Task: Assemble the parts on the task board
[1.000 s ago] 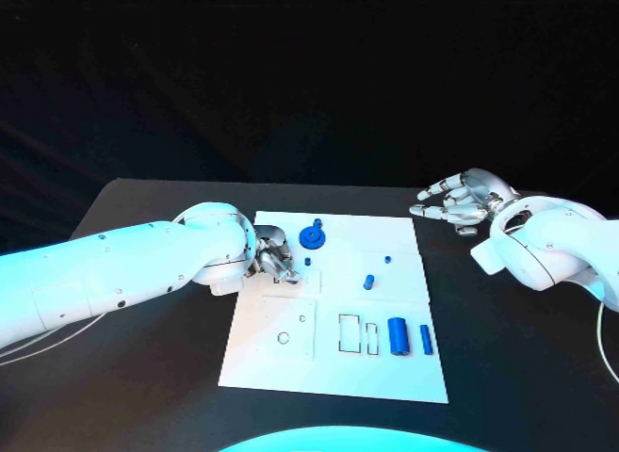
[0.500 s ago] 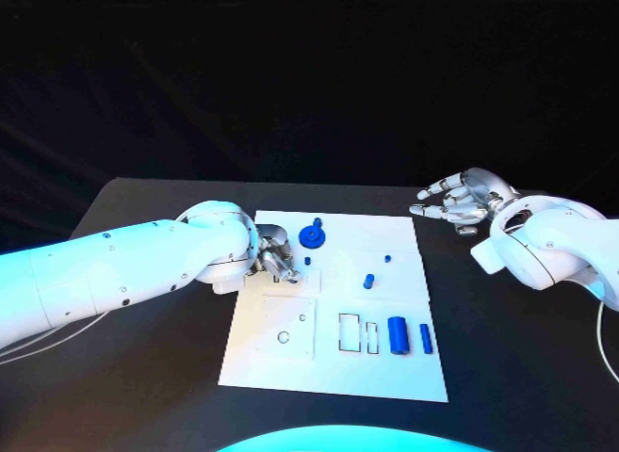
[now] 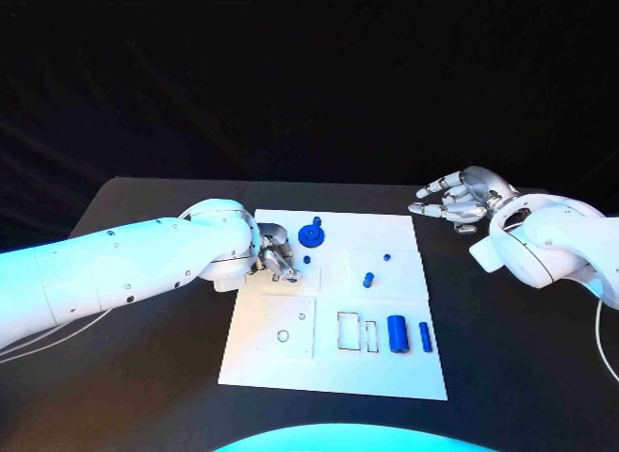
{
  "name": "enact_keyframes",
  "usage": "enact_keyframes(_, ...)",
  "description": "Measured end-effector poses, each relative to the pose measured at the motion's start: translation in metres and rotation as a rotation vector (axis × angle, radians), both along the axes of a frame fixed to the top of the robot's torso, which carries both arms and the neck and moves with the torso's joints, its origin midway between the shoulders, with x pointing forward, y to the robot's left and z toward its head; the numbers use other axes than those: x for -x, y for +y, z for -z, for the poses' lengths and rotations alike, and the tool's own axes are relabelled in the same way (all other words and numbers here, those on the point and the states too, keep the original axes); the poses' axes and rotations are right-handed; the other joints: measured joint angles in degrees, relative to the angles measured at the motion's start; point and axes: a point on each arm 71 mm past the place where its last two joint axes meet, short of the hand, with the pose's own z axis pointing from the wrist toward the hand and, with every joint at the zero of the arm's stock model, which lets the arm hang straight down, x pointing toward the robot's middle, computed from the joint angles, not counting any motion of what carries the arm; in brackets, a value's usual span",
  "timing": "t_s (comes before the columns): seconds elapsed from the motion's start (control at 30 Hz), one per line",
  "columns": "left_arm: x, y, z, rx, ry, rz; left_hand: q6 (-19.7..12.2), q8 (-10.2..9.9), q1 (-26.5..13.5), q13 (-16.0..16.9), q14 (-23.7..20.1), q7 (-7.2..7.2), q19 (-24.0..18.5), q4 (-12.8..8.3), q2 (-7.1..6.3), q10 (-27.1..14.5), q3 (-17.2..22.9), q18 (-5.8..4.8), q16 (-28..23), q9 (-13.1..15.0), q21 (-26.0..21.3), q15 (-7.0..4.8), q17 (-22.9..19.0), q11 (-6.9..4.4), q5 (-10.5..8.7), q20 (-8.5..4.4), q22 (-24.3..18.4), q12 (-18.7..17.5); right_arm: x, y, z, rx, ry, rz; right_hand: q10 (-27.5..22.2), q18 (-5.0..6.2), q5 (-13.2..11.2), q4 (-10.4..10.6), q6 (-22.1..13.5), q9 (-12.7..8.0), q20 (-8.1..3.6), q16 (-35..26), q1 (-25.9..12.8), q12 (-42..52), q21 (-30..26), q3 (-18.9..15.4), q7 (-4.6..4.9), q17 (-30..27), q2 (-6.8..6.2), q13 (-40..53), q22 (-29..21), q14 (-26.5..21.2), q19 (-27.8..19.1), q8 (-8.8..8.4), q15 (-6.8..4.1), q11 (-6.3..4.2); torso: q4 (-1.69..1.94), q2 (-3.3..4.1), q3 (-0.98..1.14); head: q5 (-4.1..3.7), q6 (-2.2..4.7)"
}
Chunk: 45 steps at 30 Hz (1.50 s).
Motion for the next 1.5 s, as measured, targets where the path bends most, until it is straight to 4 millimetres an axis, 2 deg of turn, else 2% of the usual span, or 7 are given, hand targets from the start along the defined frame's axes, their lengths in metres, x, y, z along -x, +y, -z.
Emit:
enact_keyframes(0.5, -0.0024, -0.0014, 0.0015, -0.005, 0.008, -0.004, 0.2, 0.0, -0.9, 0.2, 0.0, 0.18, 0.0, 0.0, 0.16, 0.2, 0.0, 0.0, -0.2, 0.1, 0.0, 0.0, 0.0, -0.19, -0.01, 0.01, 0.0, 0.0, 0.0006, 0.0001, -0.0001, -0.001, 0.0, -0.001, 0.0, 0.0, 0.0, 0.0, 0.0, -0.1, 0.0, -0.2, 0.0, 0.0, 0.0, 0.0, 0.0, 0.0, 0.0, 0.0, 0.0, 0.0, 0.0, 0.0, 0.0, 0.0, 0.01, 0.01, -0.04, -0.18, -0.16)
enact_keyframes(0.6, -0.0028, -0.0012, 0.0018, -0.006, 0.009, -0.006, 0.5, 0.0, -2.3, 0.4, -0.2, -0.15, 0.0, 0.0, 0.85, 0.4, 0.0, 0.0, -0.2, 0.3, 0.0, -0.21, 0.0, -0.39, -0.46, 0.01, 0.0, 0.3, 0.0007, 0.0002, -0.0001, -0.001, 0.0, -0.002, 0.0, 0.0, 0.0, 0.0, 0.0, -0.1, 0.0, -0.2, 0.0, 0.0, 0.0, 0.0, 0.0, 0.0, 0.0, 0.0, 0.0, 0.0, 0.0, 0.0, 0.0, 0.0, 0.04, -0.02, -0.04, -0.21, -0.18)
enact_keyframes(0.67, -0.0029, -0.0012, 0.0019, -0.006, 0.009, -0.006, 0.6, 0.0, -3.2, 0.4, -0.2, -0.26, 0.1, -2.8, 0.51, 0.4, 2.8, 0.01, -0.2, 0.4, 0.0, -0.21, 0.0, -0.4, -0.68, -0.11, 0.0, 0.3, 0.0007, 0.0002, -0.0001, -0.001, 0.0, -0.002, 0.0, 0.0, 0.0, 0.0, 0.0, -0.1, 0.0, -0.2, 0.0, 0.0, 0.0, 0.0, 0.0, 0.0, 0.0, 0.0, 0.0, 0.0, 0.0, 0.0, 0.0, 0.0, 0.04, -0.03, -0.04, -0.22, -0.18)
enact_keyframes(0.87, -0.0031, -0.0005, 0.0023, -0.007, 0.01, -0.009, 1.2, 0.1, -6.1, 0.6, -0.1, -0.67, 0.2, -4.2, 0.0, 0.4, 2.4, 0.0, -0.2, 0.5, 0.0, -0.33, 0.0, -0.4, -0.68, -0.2, 0.1, 0.3, 0.0009, -0.0003, -0.0001, -0.001, 0.0, -0.001, 0.0, 0.0, 0.0, 0.0, 0.0, -0.1, 0.0, -0.2, 0.0, 0.0, 0.0, 0.0, 0.0, 0.0, 0.0, 0.0, 0.0, 0.0, 0.0, 0.0, 0.0, 0.0, 0.02, -0.03, -0.04, -0.22, -0.19)
enact_keyframes(0.93, -0.0031, -0.0001, 0.0024, -0.007, 0.01, -0.01, 1.5, 0.1, -7.1, 0.6, 0.0, -0.96, 0.2, -5.8, -0.66, 0.4, 2.3, 0.0, -0.2, 0.5, 0.0, -0.42, 0.0, -0.4, -0.68, -0.2, 0.1, 0.3, 0.001, -0.0006, -0.0001, -0.001, 0.0, -0.001, 0.0, 0.0, 0.0, 0.0, 0.0, -0.1, 0.0, -0.2, 0.0, 0.0, 0.0, 0.0, 0.0, 0.0, 0.0, 0.0, 0.0, 0.0, 0.0, 0.0, 0.0, 0.0, 0.02, -0.05, -0.04, -0.22, -0.19)
enact_keyframes(1.07, -0.0028, 0.0013, 0.0027, -0.008, 0.011, -0.012, 2.0, -0.5, -7.9, 0.8, 0.0, -1.48, 0.2, -4.3, -1.42, 0.4, -2.4, 0.0, -0.2, 0.5, -0.1, -0.42, 0.0, -0.4, -0.62, -0.21, 0.1, 0.3, 0.001, -0.001, -0.0001, 0.0, 0.0, 0.0, 0.0, 0.0, 0.0, 0.0, 0.0, -0.1, 0.0, -0.2, 0.0, 0.0, 0.0, 0.0, 0.0, 0.0, 0.0, -0.1, 0.0, 0.0, 0.0, 0.0, 0.0, 0.0, 0.02, -0.06, -0.05, -0.27, -0.12)
enact_keyframes(1.5, -0.0014, 0.0037, 0.002, -0.006, 0.011, -0.015, 2.8, -1.1, -9.4, 1.1, 0.0, -1.16, 0.4, 0.4, -0.78, 0.4, -12.5, 0.0, -0.2, 0.4, -0.2, -0.42, 0.0, -0.4, -0.61, -0.4, 0.2, 0.3, 0.0011, -0.0014, -0.0002, 0.0, 0.0, 0.001, 0.0, 0.0, 0.0, 0.0, 0.0, -0.1, 0.0, -0.2, 0.0, 0.0, 0.0, 0.0, 0.0, 0.0, 0.0, -0.1, 0.0, 0.0, 0.0, 0.0, 0.0, 0.0, 0.0, -0.05, -0.11, -0.35, 0.08)
